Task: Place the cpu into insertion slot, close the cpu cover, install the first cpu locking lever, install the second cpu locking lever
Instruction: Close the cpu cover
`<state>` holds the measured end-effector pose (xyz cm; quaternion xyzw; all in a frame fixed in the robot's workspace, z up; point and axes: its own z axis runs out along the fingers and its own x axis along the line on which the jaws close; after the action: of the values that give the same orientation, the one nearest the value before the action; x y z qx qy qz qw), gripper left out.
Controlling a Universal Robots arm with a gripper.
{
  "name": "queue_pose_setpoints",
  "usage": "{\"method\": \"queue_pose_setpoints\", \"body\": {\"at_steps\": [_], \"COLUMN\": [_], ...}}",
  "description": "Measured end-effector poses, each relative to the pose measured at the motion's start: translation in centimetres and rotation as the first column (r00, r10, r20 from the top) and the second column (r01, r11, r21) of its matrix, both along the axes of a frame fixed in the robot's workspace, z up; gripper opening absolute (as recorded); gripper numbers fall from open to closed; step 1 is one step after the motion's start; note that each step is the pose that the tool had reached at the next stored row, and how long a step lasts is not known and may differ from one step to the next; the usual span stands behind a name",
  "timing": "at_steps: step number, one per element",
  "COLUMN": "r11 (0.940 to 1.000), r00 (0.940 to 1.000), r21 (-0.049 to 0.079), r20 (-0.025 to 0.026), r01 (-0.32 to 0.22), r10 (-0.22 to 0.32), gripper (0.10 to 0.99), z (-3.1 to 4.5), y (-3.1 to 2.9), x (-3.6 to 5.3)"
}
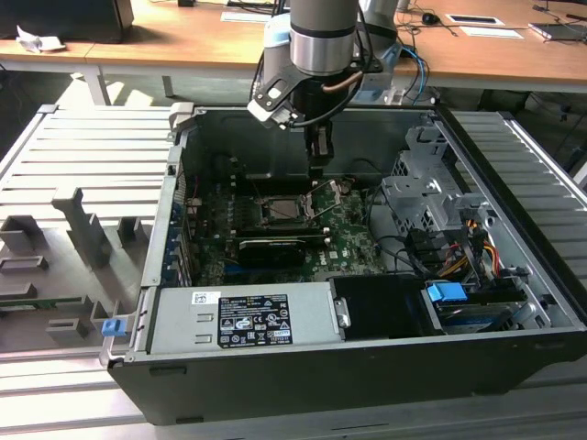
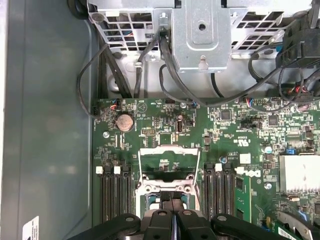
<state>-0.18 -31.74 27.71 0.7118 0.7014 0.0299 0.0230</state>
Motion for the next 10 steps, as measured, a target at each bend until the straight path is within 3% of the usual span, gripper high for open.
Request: {"method": "queue_pose_setpoints", "body": {"at_steps": [10], "r11": [1.0000], "r00": [1.0000], "r21": [0.000], "r20": [-0.0001], "r01": [0.000], "r10": [0.000], "gripper": [0.106], "z": [0.00], "y": [0.02], "x": [0.80]}}
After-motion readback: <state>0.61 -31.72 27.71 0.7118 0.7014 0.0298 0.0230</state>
